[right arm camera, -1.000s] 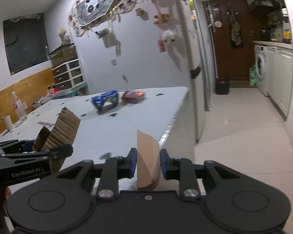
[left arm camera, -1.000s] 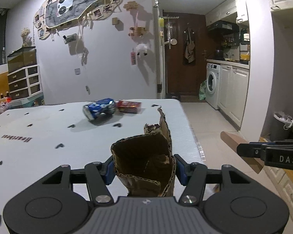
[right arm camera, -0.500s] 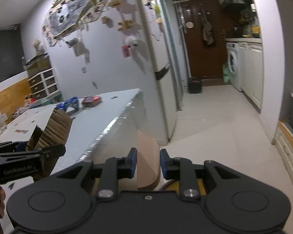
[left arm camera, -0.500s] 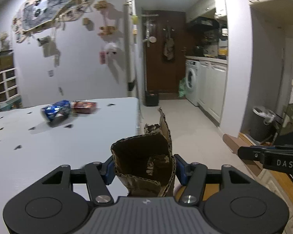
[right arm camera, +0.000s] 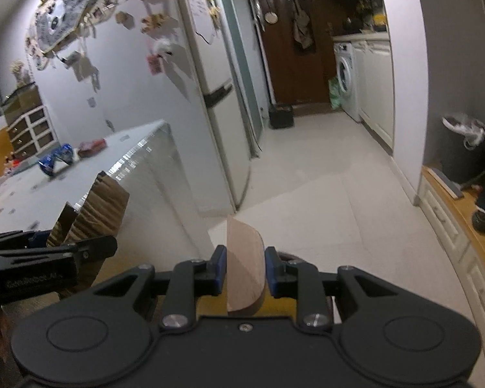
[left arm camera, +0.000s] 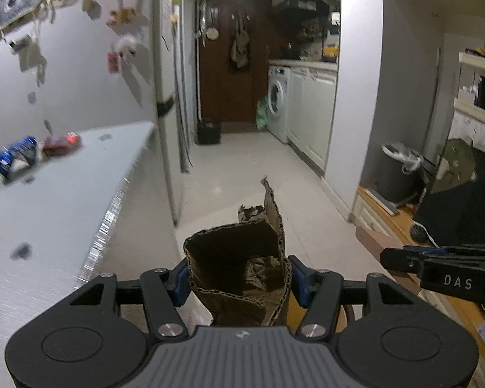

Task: Collect trash
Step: 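Carry the cardboard pieces in both tools toward the bin, then lower both tools into the bin and open them, dropping the cardboard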

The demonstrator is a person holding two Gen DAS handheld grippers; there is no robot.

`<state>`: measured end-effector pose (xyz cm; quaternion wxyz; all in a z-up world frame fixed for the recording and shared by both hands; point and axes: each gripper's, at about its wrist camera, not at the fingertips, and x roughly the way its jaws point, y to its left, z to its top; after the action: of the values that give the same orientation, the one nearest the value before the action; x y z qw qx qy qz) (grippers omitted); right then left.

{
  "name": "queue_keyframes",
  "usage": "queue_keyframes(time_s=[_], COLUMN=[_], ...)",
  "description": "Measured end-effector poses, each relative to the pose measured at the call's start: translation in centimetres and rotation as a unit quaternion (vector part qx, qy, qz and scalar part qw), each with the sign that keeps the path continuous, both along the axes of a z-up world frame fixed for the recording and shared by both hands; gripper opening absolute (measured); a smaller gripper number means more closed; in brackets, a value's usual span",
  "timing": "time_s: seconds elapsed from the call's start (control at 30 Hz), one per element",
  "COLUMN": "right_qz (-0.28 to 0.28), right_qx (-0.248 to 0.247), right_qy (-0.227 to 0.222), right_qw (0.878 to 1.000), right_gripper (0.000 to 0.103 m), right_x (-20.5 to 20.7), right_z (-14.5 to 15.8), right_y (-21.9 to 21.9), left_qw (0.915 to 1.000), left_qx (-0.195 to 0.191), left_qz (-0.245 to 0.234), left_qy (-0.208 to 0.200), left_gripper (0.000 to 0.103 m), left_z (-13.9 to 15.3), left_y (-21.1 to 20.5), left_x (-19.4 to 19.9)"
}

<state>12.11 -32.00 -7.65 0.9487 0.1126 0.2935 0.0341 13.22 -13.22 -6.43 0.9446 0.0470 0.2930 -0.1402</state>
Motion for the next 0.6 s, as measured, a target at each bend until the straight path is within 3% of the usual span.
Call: queue_keyframes(time_s=[0.37, 0.6], right_qz=[-0.022, -0.032], right_qx=[-0.004, -0.004], right_qy=[0.092, 0.137], right_qw=[0.995, 0.990], right_gripper=[0.026, 0.026], right_x=[2.8, 4.8], right_z=[-6.8, -10.0], right_y=[-2.4, -3.2], left_qw=[0.9928, 0.9747], left_qx=[-0.036, -0.119], left_qz=[-0.018, -0.013], left_qy=[0.113, 0.189], left_gripper=[0.060, 0.061], left_z=[-8.4, -14.0], left_y=[-2.7, -2.8], left_x=[4.7, 8.1])
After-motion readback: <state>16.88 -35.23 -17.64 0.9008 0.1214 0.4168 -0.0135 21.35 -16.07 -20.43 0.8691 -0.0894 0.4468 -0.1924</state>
